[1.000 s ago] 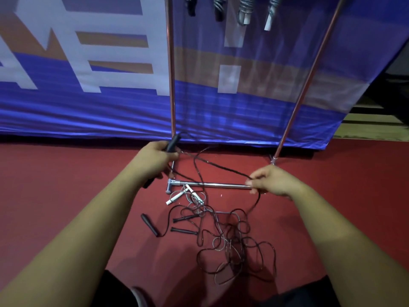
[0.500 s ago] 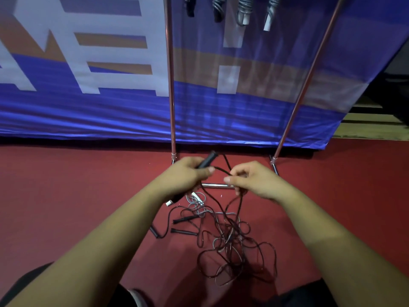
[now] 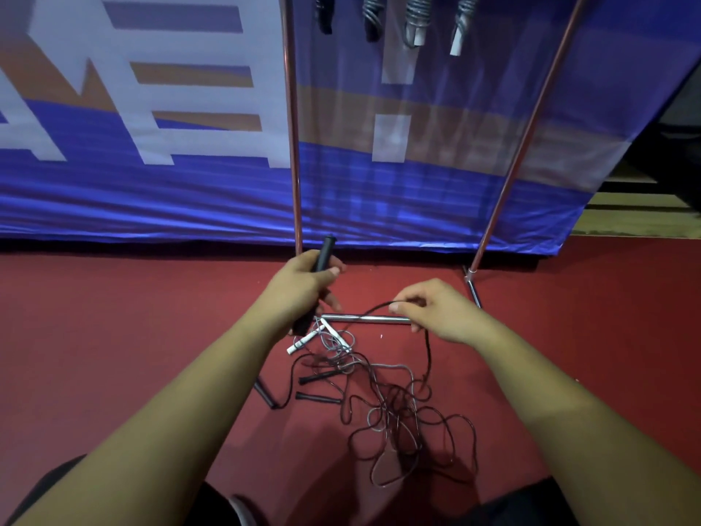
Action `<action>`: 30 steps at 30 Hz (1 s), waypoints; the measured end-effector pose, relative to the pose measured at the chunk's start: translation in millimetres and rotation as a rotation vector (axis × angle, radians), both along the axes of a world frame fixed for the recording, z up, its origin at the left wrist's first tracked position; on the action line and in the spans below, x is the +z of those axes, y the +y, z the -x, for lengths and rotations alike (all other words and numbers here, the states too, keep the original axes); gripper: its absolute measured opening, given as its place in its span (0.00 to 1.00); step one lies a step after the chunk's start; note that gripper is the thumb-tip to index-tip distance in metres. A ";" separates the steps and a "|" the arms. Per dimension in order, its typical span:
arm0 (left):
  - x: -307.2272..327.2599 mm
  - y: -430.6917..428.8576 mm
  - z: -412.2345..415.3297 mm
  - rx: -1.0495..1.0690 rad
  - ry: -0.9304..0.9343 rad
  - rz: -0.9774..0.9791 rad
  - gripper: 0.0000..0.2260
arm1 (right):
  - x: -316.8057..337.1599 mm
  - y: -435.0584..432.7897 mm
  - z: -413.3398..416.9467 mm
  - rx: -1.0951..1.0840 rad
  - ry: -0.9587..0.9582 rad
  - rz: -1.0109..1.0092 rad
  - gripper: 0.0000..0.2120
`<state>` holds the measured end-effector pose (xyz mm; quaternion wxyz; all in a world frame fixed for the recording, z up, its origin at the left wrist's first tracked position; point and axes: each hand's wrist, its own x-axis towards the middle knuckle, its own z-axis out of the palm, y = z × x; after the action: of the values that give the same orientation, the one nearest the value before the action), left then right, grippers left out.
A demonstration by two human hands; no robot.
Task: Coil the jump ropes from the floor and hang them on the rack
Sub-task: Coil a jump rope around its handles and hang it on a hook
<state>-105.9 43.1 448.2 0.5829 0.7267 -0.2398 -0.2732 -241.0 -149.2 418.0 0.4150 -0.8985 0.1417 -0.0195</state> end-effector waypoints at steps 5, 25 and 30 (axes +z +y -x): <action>-5.5 -5.6 18.2 -0.392 0.041 -0.113 0.04 | 18.6 23.1 -3.2 0.066 -0.168 -0.064 0.07; 10.0 9.8 -6.4 -0.142 -0.075 -0.065 0.10 | 8.1 3.4 2.4 0.042 0.048 -0.302 0.05; 3.3 -1.8 14.7 -0.425 -0.178 -0.204 0.06 | 31.2 22.9 2.0 0.040 -0.141 -0.513 0.06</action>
<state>-120.6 41.3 451.5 0.4128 0.7362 -0.4087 -0.3473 -243.0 -126.3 449.2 0.6384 -0.7629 0.0951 -0.0373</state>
